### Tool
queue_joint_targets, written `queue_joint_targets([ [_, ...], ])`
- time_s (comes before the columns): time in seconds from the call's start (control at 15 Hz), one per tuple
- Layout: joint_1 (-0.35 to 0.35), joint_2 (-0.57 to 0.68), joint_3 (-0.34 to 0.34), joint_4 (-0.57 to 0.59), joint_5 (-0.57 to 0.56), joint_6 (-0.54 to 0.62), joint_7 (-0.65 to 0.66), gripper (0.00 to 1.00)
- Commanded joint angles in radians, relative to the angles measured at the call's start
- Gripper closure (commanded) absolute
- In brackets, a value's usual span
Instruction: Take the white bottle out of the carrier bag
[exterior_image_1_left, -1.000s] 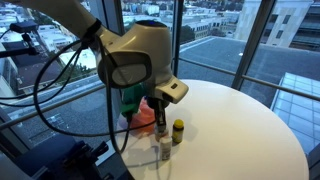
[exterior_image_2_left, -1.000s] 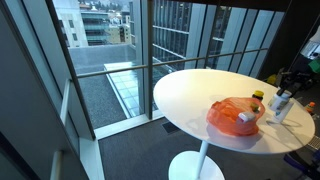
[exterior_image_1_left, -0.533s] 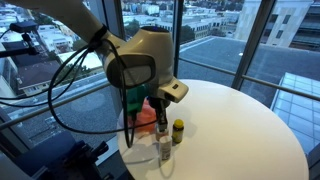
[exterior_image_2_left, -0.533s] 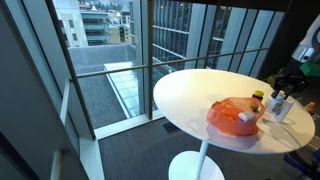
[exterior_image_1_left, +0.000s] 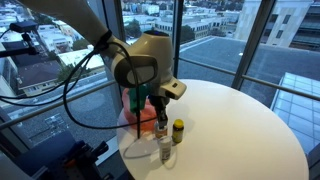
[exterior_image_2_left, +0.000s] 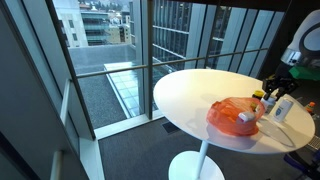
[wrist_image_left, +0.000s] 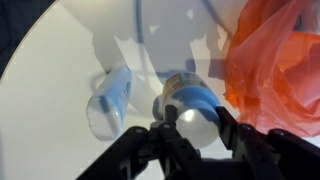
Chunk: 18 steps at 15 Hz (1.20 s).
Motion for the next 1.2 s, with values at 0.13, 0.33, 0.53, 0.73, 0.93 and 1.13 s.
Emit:
queue_joint_targets([
  [0.13,0.023,0.089,-0.005,0.062,0.027,0.037,0.001,0.81],
  [0.33,0.033,0.120,-0.004,0.079,0.036,0.043,-0.003,0.81],
  [0.53,0.042,0.125,-0.006,0.084,0.037,0.042,-0.002,0.29],
  [0.73,0.050,0.080,-0.001,0.071,0.042,0.026,-0.016,0.06],
  [0.93,0.066,0.011,0.003,0.057,0.019,-0.019,-0.015,0.00],
  [1.13,0.082,-0.064,0.011,0.053,-0.026,-0.091,0.014,0.00],
])
